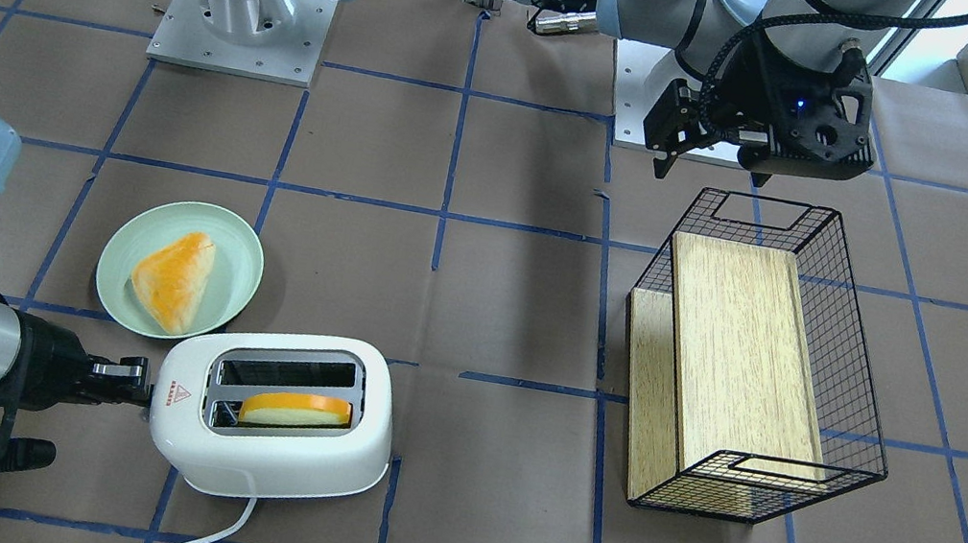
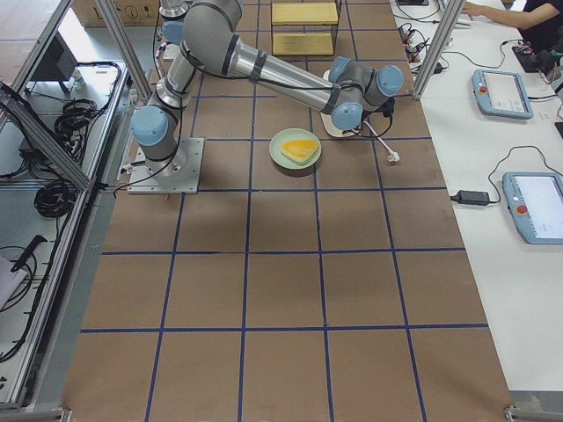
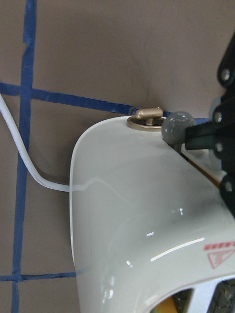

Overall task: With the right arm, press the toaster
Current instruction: 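Press the toaster lever down with the right gripper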

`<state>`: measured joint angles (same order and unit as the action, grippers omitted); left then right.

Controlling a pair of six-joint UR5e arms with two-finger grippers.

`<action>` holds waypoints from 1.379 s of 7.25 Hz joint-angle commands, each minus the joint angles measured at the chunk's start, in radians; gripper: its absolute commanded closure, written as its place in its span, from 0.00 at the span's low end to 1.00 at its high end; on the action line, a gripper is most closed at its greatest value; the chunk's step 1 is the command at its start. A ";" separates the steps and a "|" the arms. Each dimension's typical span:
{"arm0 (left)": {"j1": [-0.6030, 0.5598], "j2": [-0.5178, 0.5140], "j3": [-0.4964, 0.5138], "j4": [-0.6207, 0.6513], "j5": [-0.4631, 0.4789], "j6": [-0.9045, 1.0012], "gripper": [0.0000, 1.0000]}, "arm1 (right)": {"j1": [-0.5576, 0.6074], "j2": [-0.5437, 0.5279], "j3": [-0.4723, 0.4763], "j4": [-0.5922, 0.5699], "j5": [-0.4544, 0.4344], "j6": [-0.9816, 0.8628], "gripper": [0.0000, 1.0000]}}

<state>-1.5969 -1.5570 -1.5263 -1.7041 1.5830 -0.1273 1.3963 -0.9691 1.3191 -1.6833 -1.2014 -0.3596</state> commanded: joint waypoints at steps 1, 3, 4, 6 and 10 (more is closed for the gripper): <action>0.000 0.000 0.000 0.001 0.000 0.000 0.00 | 0.001 0.009 0.000 -0.007 0.002 -0.001 0.98; 0.000 0.000 0.000 0.000 0.000 0.000 0.00 | 0.004 0.021 0.000 -0.010 0.002 -0.001 0.98; 0.000 0.000 0.000 0.000 0.000 0.000 0.00 | 0.004 0.023 -0.001 -0.012 0.002 -0.001 0.98; 0.000 0.000 0.000 0.000 0.000 0.000 0.00 | 0.004 0.020 -0.009 -0.012 -0.006 0.004 0.97; 0.000 0.000 0.000 0.000 0.000 0.000 0.00 | 0.023 -0.077 -0.018 -0.010 -0.230 0.025 0.00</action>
<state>-1.5969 -1.5570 -1.5263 -1.7042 1.5831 -0.1273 1.4081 -1.0041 1.2989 -1.6937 -1.3069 -0.3372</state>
